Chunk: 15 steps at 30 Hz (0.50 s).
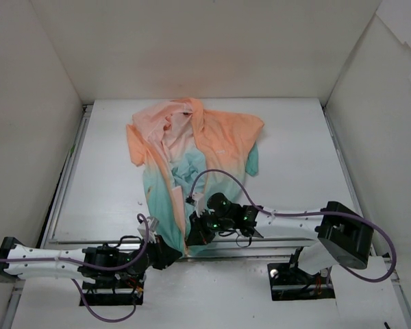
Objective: Zip up the jacket
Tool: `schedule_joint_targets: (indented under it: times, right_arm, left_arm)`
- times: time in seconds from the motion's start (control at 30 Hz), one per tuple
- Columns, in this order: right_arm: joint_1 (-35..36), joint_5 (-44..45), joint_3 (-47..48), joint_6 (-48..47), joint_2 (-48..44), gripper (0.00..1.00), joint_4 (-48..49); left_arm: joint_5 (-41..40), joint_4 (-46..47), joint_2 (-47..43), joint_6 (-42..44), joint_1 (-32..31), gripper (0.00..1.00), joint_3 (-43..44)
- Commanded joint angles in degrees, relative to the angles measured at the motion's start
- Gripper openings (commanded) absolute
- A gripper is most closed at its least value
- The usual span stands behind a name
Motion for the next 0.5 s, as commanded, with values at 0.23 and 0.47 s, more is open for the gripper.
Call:
schedule_joint_targets:
  times: [0.23,0.47]
  right_arm:
    - [-6.9,22.16,11.79,-3.64,2.9,0.0,-1.18]
    - [-11.92,23.92,13.29,-2.41,5.54,0.0,2.69]
  left_arm:
    - [-0.37,3.1,10.18,7.21,-2.73,0.0,11.9]
    - [-1.34,1.61,5.43,7.21,-3.35,0.0,10.67]
